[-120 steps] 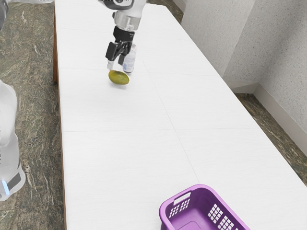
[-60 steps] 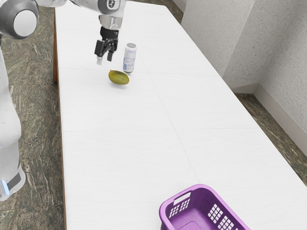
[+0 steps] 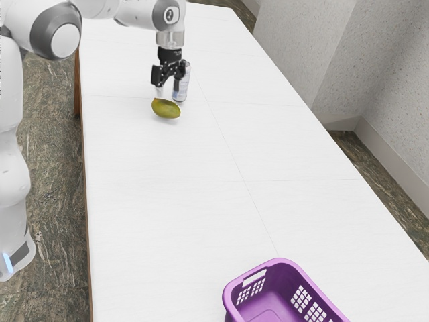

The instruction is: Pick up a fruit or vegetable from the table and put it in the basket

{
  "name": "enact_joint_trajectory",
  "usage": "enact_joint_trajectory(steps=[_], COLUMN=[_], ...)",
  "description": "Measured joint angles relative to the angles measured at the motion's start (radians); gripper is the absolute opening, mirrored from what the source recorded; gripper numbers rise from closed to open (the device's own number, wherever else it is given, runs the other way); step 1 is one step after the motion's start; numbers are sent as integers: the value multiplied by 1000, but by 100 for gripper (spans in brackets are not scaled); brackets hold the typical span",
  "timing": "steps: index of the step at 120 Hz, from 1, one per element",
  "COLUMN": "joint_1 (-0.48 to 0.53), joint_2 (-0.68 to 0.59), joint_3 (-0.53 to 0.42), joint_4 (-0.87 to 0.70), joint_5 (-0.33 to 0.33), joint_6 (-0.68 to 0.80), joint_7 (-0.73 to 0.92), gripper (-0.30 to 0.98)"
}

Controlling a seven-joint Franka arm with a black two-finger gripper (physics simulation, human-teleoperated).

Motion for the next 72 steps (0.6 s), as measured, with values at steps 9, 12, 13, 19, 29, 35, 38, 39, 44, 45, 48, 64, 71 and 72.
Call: enact_joint_trajectory(steps=[9, 12, 13, 19, 29, 35, 38, 39, 44, 45, 48, 64, 71, 72], joint_1=[8, 11, 12, 18, 22, 16, 10, 7, -3, -5, -9, -3, 6, 7], joint_2=[3, 3, 3, 5, 5, 5, 7, 7, 10, 10, 9, -15, -16, -16], joint_3=[1, 1, 1, 1, 0, -3, -4, -5, -6, -6, -6, -7, -6, -6], joint_4=[-8, -11, -11, -14, -16, -21, -24, -25, -35, -38, -49, -106, -114, -115], joint_5=[-25, -29, -31, -36, -42, -45, -46, -47, -50, -50, -51, -56, -57, -57], joint_6=[7, 9, 10, 13, 16, 21, 25, 26, 33, 35, 40, 77, 88, 89], joint_7=[-8, -10, -10, -14, -20, -24, -26, -27, -29, -30, -31, -38, -40, -41], gripper=[69, 69, 69, 69, 69, 69, 69, 69, 69, 69, 69, 69, 69, 69])
